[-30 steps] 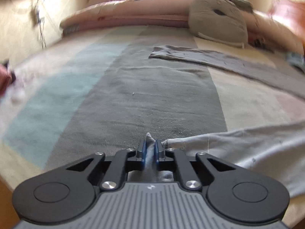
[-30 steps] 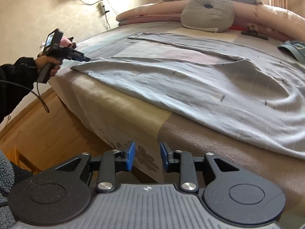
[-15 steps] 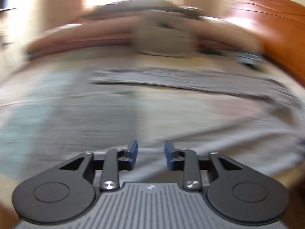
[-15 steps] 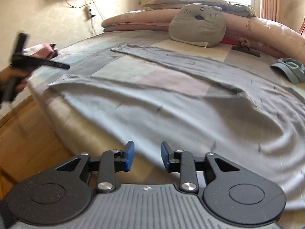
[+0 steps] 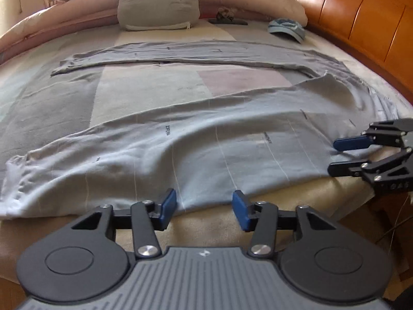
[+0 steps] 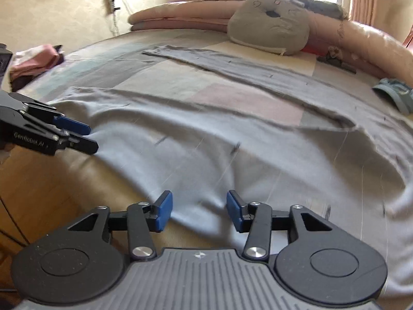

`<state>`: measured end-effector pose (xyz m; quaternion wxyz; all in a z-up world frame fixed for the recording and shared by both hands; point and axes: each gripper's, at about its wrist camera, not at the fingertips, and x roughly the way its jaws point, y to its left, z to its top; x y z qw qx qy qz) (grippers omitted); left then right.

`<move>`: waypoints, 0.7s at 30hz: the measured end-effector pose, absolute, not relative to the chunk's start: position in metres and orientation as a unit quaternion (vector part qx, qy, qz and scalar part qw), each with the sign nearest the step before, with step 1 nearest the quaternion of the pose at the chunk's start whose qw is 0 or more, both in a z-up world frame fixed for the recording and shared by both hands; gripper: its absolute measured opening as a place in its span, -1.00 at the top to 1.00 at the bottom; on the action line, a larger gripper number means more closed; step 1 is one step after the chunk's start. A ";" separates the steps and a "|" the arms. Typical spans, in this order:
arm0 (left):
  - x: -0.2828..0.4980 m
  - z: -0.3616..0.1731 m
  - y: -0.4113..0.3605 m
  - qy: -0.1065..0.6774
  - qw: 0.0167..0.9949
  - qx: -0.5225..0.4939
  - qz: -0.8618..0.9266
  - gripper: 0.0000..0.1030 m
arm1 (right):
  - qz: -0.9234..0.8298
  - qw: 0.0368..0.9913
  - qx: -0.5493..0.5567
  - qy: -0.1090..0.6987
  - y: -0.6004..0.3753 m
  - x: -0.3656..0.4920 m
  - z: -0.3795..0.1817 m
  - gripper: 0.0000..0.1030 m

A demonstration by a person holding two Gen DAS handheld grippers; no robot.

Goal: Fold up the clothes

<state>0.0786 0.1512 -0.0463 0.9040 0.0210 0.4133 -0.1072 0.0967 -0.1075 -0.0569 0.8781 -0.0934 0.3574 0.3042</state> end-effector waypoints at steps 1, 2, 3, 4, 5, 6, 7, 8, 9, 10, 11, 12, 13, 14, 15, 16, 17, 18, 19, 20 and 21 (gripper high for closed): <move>0.079 -0.045 0.150 0.406 0.907 0.021 -0.108 0.06 | 0.312 0.875 -0.092 0.359 -0.111 0.096 -0.055 -0.07; 0.079 -0.043 0.148 0.398 0.911 0.022 -0.109 0.06 | 0.321 0.874 -0.094 0.353 -0.112 0.095 -0.052 -0.07; 0.079 -0.041 0.147 0.390 0.914 0.022 -0.109 0.06 | 0.332 0.873 -0.097 0.344 -0.113 0.093 -0.049 -0.07; 0.079 -0.040 0.144 0.382 0.916 0.029 -0.115 0.03 | 0.346 0.871 -0.103 0.333 -0.112 0.090 -0.045 -0.06; 0.077 -0.040 0.137 0.376 0.917 0.047 -0.127 -0.02 | 0.361 0.867 -0.116 0.323 -0.109 0.085 -0.042 -0.06; 0.075 -0.041 0.130 0.368 0.917 0.064 -0.140 -0.05 | 0.373 0.863 -0.132 0.314 -0.106 0.080 -0.040 -0.05; 0.073 -0.041 0.123 0.361 0.916 0.081 -0.152 -0.09 | 0.381 0.860 -0.147 0.307 -0.104 0.076 -0.039 -0.03; 0.072 -0.041 0.116 0.353 0.916 0.098 -0.165 -0.11 | 0.388 0.855 -0.163 0.303 -0.100 0.074 -0.040 0.02; 0.070 -0.041 0.110 0.346 0.914 0.115 -0.177 -0.12 | 0.394 0.850 -0.180 0.300 -0.096 0.072 -0.041 0.07; 0.068 -0.041 0.103 0.338 0.912 0.132 -0.189 -0.14 | 0.397 0.846 -0.199 0.296 -0.091 0.071 -0.043 0.19; 0.066 -0.042 0.096 0.331 0.910 0.151 -0.199 -0.15 | 0.399 0.842 -0.219 0.292 -0.086 0.070 -0.046 0.25; 0.065 -0.043 0.091 0.327 0.907 0.169 -0.204 -0.16 | 0.400 0.837 -0.239 0.287 -0.080 0.070 -0.049 0.26; 0.064 -0.044 0.087 0.325 0.905 0.180 -0.209 -0.16 | 0.401 0.833 -0.255 0.284 -0.076 0.070 -0.051 0.31; 0.064 -0.045 0.085 0.324 0.903 0.188 -0.212 -0.16 | 0.401 0.829 -0.270 0.281 -0.071 0.070 -0.054 0.38; 0.064 -0.046 0.083 0.325 0.901 0.193 -0.215 -0.16 | 0.403 0.827 -0.277 0.277 -0.068 0.071 -0.055 0.38; 0.064 -0.046 0.082 0.326 0.899 0.197 -0.218 -0.16 | 0.405 0.826 -0.282 0.271 -0.066 0.071 -0.056 0.45; 0.063 -0.047 0.080 0.325 0.897 0.205 -0.220 -0.18 | 0.405 0.824 -0.289 0.270 -0.063 0.072 -0.056 0.87; 0.063 -0.047 0.078 0.322 0.895 0.215 -0.223 -0.19 | 0.404 0.822 -0.296 0.269 -0.060 0.073 -0.056 0.94; 0.062 -0.047 0.076 0.318 0.893 0.226 -0.225 -0.22 | 0.402 0.824 -0.300 0.264 -0.059 0.073 -0.055 0.94; 0.062 -0.048 0.074 0.313 0.891 0.236 -0.228 -0.24 | 0.400 0.827 -0.295 0.261 -0.059 0.073 -0.053 0.94; 0.063 -0.049 0.071 0.310 0.889 0.247 -0.228 -0.25 | 0.399 0.831 -0.288 0.260 -0.060 0.074 -0.051 0.94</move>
